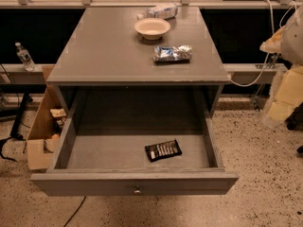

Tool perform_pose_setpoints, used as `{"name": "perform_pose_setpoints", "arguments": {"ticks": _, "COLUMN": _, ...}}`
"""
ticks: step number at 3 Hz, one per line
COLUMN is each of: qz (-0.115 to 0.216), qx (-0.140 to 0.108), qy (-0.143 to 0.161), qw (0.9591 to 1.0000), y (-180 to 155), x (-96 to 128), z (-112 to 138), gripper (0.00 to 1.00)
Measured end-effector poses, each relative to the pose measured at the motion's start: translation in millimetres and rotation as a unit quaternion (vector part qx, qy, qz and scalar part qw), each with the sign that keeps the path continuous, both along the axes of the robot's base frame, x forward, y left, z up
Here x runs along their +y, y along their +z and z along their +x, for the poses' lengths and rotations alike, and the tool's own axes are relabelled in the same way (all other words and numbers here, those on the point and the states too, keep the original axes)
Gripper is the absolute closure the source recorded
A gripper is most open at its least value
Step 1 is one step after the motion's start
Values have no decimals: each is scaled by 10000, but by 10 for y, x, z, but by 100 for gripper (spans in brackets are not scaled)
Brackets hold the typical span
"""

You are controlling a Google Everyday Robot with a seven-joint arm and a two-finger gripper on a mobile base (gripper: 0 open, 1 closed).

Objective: Pick rxbar chocolate from top drawer and place on counter

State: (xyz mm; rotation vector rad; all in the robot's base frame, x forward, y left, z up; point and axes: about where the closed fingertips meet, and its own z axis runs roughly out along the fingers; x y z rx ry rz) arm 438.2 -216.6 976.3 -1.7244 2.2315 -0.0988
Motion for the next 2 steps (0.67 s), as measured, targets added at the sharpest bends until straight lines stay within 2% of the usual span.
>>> {"name": "perform_pose_setpoints", "arguments": {"ticks": 2, "qz": 72, "qx": -29, "qy": 4, "qw": 10000, "y": -22, "x": 33, "z": 16, "gripper": 0}}
